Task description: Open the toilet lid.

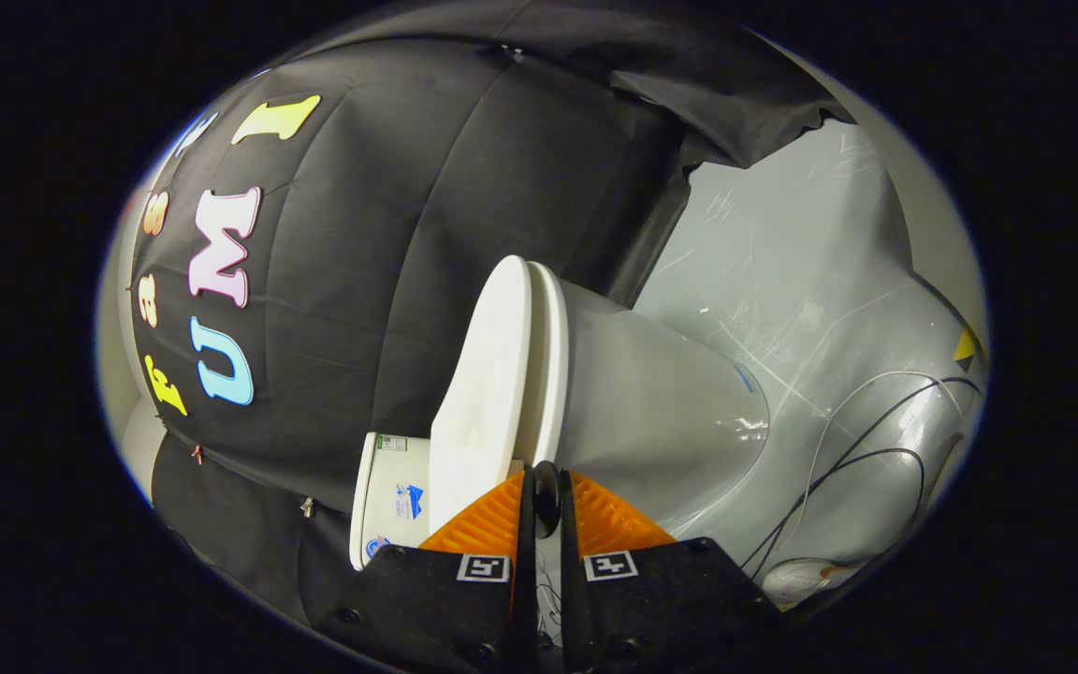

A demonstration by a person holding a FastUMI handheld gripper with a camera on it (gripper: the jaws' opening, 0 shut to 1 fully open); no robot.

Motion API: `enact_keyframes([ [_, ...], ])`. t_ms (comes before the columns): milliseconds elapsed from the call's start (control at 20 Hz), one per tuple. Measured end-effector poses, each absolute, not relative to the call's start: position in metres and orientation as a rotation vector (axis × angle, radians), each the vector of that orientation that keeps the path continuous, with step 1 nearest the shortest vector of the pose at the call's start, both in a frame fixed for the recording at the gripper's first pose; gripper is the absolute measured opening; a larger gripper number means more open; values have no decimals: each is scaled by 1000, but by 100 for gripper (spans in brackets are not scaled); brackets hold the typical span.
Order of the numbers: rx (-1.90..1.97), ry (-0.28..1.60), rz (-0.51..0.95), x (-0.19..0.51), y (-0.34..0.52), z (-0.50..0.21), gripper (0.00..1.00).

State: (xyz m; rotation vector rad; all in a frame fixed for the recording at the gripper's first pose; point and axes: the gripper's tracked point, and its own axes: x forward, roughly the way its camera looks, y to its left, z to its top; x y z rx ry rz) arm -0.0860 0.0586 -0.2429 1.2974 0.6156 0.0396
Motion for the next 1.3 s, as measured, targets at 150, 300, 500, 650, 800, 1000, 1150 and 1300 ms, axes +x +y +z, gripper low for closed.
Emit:
enact_keyframes([
  [150, 1341, 617, 50, -88, 58, -238, 14],
  [300, 1371, 608, 59, -87, 57, -237, 11],
  [500, 1414, 592, 40, -52, 68, -260, 5],
  [650, 1398, 590, 45, -87, 57, -236, 5],
  [800, 1373, 591, 36, -88, 55, -235, 5],
  [1000, 1272, 618, -14, -86, 56, -227, 5],
  [1150, 1240, 595, -15, -88, 54, -203, 5],
  [1300, 1181, 595, -11, -85, 58, -185, 5],
])
